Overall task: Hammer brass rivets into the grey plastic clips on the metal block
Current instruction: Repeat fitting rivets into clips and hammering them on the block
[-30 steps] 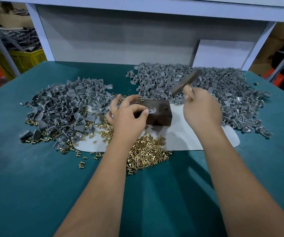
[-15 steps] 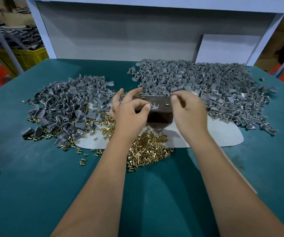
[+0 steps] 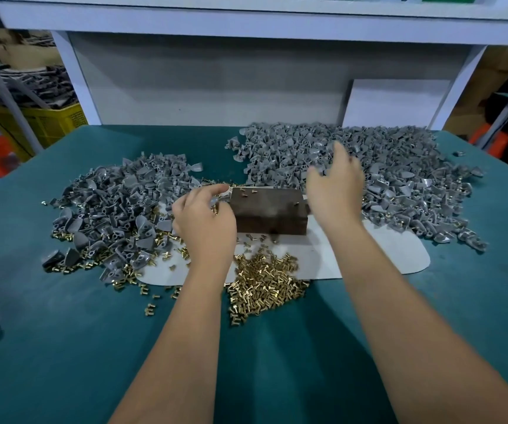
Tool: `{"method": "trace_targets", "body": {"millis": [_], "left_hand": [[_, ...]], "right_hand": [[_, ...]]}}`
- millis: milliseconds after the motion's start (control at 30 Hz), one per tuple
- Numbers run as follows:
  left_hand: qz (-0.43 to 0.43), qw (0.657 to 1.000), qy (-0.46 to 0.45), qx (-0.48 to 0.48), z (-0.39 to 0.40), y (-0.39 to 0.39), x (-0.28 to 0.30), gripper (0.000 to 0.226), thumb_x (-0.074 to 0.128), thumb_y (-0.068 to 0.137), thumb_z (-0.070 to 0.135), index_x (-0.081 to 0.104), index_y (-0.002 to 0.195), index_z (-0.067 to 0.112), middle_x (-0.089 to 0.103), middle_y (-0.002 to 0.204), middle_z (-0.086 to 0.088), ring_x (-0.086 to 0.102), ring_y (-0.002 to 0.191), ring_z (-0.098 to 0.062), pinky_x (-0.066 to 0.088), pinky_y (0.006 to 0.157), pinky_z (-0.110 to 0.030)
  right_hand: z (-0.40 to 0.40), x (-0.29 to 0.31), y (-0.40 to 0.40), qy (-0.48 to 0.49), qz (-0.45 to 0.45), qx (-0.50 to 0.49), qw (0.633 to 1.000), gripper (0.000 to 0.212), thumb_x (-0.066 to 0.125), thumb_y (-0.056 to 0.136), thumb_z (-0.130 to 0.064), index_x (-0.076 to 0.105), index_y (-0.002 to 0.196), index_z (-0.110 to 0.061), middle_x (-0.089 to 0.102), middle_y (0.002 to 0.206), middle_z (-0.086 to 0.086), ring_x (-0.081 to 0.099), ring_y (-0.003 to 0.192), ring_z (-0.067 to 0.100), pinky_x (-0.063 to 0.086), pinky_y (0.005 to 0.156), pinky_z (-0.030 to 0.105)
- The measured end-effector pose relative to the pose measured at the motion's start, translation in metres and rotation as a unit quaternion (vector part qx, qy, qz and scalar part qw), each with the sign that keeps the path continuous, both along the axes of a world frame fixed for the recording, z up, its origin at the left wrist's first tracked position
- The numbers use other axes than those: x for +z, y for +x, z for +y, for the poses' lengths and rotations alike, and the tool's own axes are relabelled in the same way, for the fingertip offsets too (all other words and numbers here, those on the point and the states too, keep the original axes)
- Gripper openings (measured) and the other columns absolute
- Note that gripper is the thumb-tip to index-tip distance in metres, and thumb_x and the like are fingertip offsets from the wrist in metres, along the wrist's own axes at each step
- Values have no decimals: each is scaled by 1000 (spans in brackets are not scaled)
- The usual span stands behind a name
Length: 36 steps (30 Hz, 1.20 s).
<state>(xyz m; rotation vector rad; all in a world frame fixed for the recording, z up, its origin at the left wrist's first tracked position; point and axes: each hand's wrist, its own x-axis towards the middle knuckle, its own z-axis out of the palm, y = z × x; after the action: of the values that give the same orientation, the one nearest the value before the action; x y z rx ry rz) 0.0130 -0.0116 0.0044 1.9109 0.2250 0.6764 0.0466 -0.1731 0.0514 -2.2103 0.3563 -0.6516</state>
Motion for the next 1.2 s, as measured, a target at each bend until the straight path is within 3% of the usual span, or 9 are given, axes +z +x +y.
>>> {"method": "trace_targets", "body": {"millis": [133,233,367,533,700,800,933,1033,1200], "left_hand": [[-7,998,-55,-16,1,2,2,55,45,79,-10,64,101,37,54,104,24,51,120,-24,46,97,-55],[-54,993,-94,44,11,4,5,51,43,83,-12,63,98,31,64,105,10,60,108,-19,52,95,-42],[-141,957,-209,144,33,-1,6,41,39,81,-12,67,95,15,66,96,-1,62,95,-14,53,88,-28],[-162,927,-274,199,47,-3,5,37,39,83,-6,66,89,20,66,93,-1,60,86,-7,50,78,-17],[-132,926,-287,206,49,-2,5,38,40,84,-4,65,87,25,67,97,1,61,87,-4,50,78,-16],[-124,947,-232,182,47,-3,6,40,41,84,-5,63,86,28,64,96,4,60,92,-9,51,83,-23],[-20,994,-22,108,43,-1,-1,41,46,82,-5,67,101,24,63,108,7,58,106,-19,49,94,-39],[82,992,87,48,40,1,-5,47,49,78,-2,69,112,25,65,118,1,62,101,-30,48,94,-49],[161,960,227,-10,33,0,-7,37,57,84,8,72,109,30,73,95,-1,62,99,-27,37,105,-41]], "right_hand": [[32,-36,-36,-109,-93,78,987,42,56,88,-10,55,129,-20,52,121,-2,43,115,13,42,100,33],[54,-39,-49,-179,-174,224,942,32,54,84,3,66,111,-9,63,103,2,52,99,15,43,86,25],[90,-39,-55,-173,-26,405,897,44,48,89,1,58,129,-12,60,122,6,49,114,22,43,96,37],[113,-48,-45,-367,71,435,819,49,44,94,-29,41,143,-24,30,153,8,26,136,29,27,110,41],[109,-45,-45,-326,5,416,849,32,53,87,-16,62,117,-20,59,109,3,48,107,24,45,79,35],[100,-45,-47,-274,8,390,879,24,53,84,-7,66,102,-16,63,103,2,52,104,23,49,77,37],[86,-49,-48,-222,-7,347,911,17,57,84,-8,70,93,-14,66,96,2,55,96,21,48,77,35],[76,-48,-49,-106,-23,311,944,16,63,83,-8,74,89,-18,68,92,-5,59,87,11,48,80,28],[59,-46,-51,67,-41,280,957,19,69,79,-1,72,79,-20,64,75,-20,58,71,-8,44,67,7]]}}
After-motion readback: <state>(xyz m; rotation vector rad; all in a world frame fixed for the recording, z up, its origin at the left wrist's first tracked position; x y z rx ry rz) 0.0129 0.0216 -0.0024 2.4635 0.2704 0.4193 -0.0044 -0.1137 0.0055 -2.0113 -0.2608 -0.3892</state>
